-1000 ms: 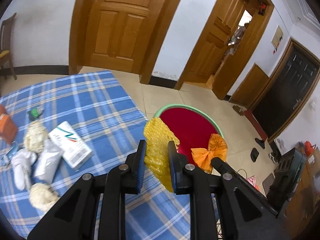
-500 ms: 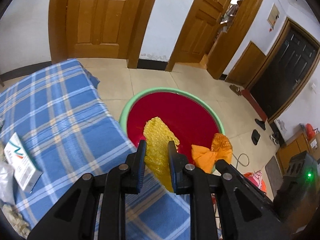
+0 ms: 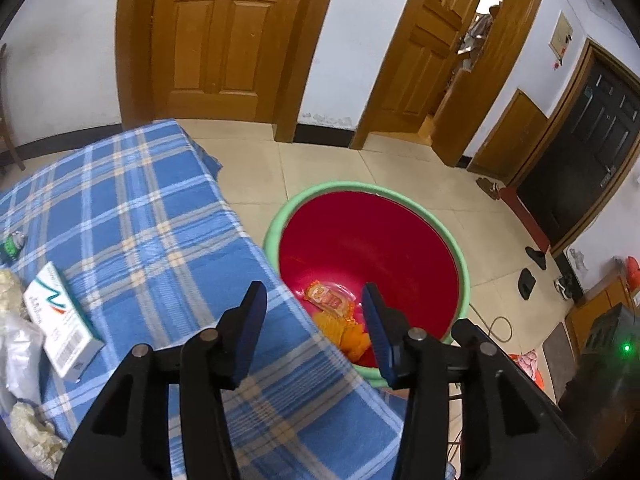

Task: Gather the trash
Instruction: 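Carry both items over the red bucket and open both tools to drop them, then return to the table and grasp the crumpled white tissue with the left tool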

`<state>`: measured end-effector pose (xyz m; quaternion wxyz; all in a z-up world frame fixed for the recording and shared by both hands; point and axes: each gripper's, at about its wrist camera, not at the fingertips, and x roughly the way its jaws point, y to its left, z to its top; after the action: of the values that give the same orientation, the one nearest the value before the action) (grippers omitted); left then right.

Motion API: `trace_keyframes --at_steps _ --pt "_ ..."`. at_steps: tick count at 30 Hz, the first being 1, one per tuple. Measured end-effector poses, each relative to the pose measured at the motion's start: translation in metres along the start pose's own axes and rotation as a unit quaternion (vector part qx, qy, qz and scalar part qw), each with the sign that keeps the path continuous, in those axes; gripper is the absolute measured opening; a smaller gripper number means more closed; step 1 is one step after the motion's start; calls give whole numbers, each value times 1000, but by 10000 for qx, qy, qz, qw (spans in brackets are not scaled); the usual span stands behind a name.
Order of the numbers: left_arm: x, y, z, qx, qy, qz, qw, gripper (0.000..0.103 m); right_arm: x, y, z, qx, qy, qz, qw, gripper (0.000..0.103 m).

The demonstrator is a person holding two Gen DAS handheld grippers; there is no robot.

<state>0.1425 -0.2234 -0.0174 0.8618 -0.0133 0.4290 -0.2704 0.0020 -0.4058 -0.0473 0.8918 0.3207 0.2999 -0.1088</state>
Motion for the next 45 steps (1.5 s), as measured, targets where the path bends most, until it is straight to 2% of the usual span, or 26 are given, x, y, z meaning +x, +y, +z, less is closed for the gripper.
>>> trace_keyframes --at_steps 12,25,38,45 --pt "-66 37 -22 -365 -410 416 9976 55 -25 39 -12 -330 -76 400 9986 48" --pt "-122 97 -65 -1080 -653 877 9881 56 -39 84 -36 -728 75 797 9941 50" --pt "-128 151 -109 -1680 -430 1328 9759 56 -39 106 -56 -998 263 841 9911 56" --pt "-109 173 -121 -1877 -151 1500 9706 56 -35 117 -64 -1114 368 820 9897 56"
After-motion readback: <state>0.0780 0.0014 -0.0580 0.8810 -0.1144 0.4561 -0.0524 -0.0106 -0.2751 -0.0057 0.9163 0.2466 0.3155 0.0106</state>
